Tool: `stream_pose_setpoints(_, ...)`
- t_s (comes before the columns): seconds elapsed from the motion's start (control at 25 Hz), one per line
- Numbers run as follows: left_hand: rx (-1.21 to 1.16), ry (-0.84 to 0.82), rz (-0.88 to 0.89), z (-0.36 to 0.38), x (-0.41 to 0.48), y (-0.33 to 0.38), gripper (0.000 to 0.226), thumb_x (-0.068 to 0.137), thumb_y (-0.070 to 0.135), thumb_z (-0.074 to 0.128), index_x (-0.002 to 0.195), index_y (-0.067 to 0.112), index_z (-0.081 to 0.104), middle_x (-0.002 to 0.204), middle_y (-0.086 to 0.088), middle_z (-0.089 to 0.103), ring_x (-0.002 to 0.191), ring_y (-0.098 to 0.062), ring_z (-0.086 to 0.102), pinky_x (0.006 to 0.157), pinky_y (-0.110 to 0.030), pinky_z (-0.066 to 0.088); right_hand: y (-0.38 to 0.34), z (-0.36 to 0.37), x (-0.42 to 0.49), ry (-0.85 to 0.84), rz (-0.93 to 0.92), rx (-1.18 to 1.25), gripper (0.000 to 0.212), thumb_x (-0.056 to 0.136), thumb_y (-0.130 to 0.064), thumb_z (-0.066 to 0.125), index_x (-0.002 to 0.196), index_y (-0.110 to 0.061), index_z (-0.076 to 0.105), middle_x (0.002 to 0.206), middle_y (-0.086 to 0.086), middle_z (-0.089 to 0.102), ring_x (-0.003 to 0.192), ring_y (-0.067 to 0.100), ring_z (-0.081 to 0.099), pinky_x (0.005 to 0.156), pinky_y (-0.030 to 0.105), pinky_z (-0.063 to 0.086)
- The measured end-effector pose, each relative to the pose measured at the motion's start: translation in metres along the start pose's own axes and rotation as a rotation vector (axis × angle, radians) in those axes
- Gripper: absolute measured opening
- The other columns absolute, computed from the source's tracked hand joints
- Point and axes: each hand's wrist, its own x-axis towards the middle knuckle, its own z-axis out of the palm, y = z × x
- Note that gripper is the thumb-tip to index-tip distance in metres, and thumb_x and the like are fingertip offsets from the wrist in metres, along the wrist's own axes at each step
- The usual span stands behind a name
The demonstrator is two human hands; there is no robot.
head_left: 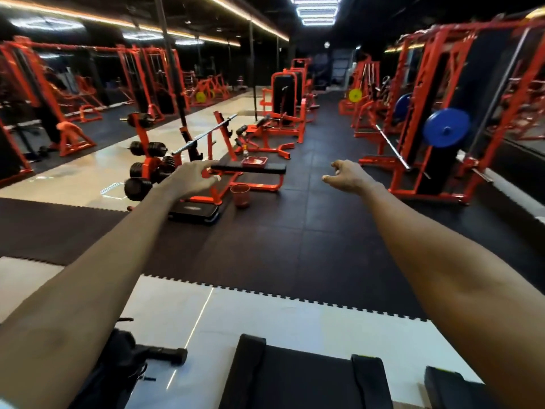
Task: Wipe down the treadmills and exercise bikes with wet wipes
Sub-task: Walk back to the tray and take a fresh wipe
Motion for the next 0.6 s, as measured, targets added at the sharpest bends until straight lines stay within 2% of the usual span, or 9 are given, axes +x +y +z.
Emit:
stream_pose_setpoints(0.24, 0.010, -0.020, -0.011, 0.031, 0.075, -0.018, 0.056, 0.098, 0.034, 0.060, 0.151, 0.026, 0.046, 0.152, -0.012, 0.048, 0.141, -0.030, 0.043, 0.114, -0.040, 0.032, 0.000, 0.015, 0.074, -0.025, -0.048, 0.039, 0.065, 0.094, -0.035, 0.063, 0.149, -0.005, 0.043, 0.146, 0.015, 0.051, 0.135, 0.029, 0.049, 0.112, 0.036, 0.039)
stream_pose_setpoints(0.48, 0.032, 0.024, -0.057, 0.053, 0.171, -0.040, 0.055, 0.097, 0.036, 0.061, 0.149, 0.027, 0.047, 0.144, -0.016, 0.055, 0.133, -0.035, 0.049, 0.110, -0.048, 0.038, 0.027, 0.014, 0.185, -0.005, -0.094, 0.031, 0.066, 0.095, -0.035, 0.064, 0.149, -0.005, 0.042, 0.147, 0.015, 0.050, 0.134, 0.030, 0.050, 0.109, 0.037, 0.041)
stream_pose_setpoints(0.6, 0.022, 0.032, -0.064, 0.063, 0.212, -0.050, 0.056, 0.098, 0.037, 0.061, 0.150, 0.024, 0.046, 0.150, -0.013, 0.051, 0.138, -0.033, 0.047, 0.114, -0.049, 0.037, 0.034, 0.020, 0.235, -0.012, -0.120, 0.040, 0.066, 0.094, -0.035, 0.066, 0.148, -0.006, 0.043, 0.147, 0.015, 0.050, 0.132, 0.030, 0.051, 0.108, 0.037, 0.042)
